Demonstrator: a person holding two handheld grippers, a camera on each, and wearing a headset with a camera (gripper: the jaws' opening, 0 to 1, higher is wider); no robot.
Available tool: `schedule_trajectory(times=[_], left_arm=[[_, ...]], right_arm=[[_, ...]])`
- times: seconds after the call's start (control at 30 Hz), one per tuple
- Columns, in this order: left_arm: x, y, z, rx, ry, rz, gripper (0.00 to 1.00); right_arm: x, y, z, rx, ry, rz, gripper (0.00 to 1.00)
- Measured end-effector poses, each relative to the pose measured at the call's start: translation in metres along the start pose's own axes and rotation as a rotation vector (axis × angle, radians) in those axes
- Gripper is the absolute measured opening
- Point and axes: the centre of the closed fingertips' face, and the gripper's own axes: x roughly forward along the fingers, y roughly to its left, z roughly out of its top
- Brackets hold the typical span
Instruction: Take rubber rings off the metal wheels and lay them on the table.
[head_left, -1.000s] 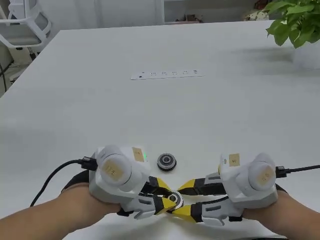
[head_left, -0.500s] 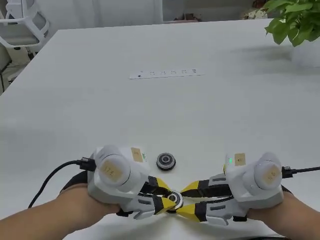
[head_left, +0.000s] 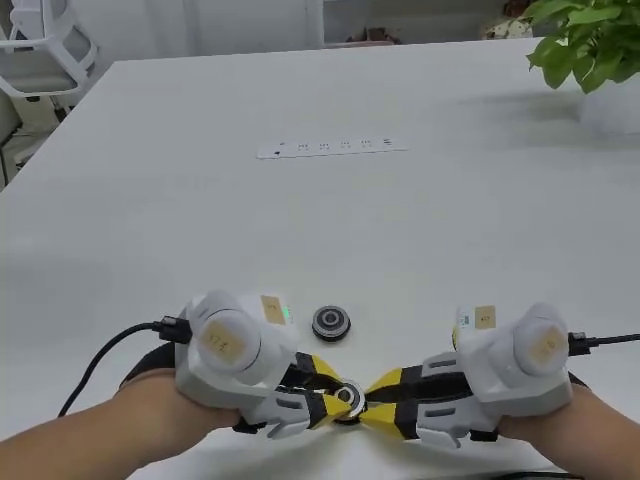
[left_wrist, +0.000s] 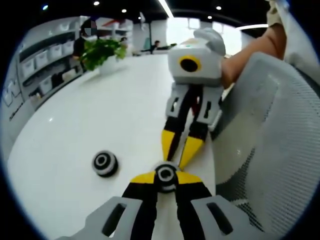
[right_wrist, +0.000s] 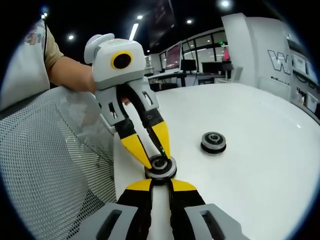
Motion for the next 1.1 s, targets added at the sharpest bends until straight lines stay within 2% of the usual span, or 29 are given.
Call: schedule_trajectory(times=[0.2,0.37,0.47,0.53,0.6,0.73,0.77,0.9,1.1], left_arm=[[0.000,0.000,0.000,-0.002,-0.003,-0.001,0.13],[0.000,0.001,0.000,-0.003,-0.003,0.001,0.13],[0.000,0.001,0.000,-0.002,-0.001,0.003,0.13],[0.001,0.001,0.001,-0.003,-0.001,0.003,0.13],[0.001,0.001,0.001,-0.004,-0.001,0.004,0.13],[0.001,0.001,0.001,-0.010,-0.002,0.007,0.12],[0.001,0.001,0.001,-0.010,-0.002,0.009,0.12],[0.002,0.000,0.001,-0.012,-0.001,0.013,0.12],[0.002,0.000,0.002,-0.013,0.006,0.028,0.12]], right_arm=[[-0.001,0.002,-0.001,0.039,0.003,-0.001,0.01],[-0.002,0.000,0.000,0.097,-0.007,-0.005,0.00],[-0.005,-0.003,-0.002,0.176,-0.016,-0.013,0.00],[-0.006,-0.006,-0.002,0.212,-0.029,-0.021,0.00],[-0.009,-0.008,0.001,0.284,-0.057,-0.029,0.00],[-0.012,-0.011,0.001,0.338,-0.079,-0.033,0.00],[-0.013,-0.012,0.004,0.363,-0.106,-0.032,0.00],[-0.012,-0.013,0.001,0.383,-0.106,-0.040,0.00],[-0.012,-0.012,0.007,0.441,-0.147,-0.031,0.00]])
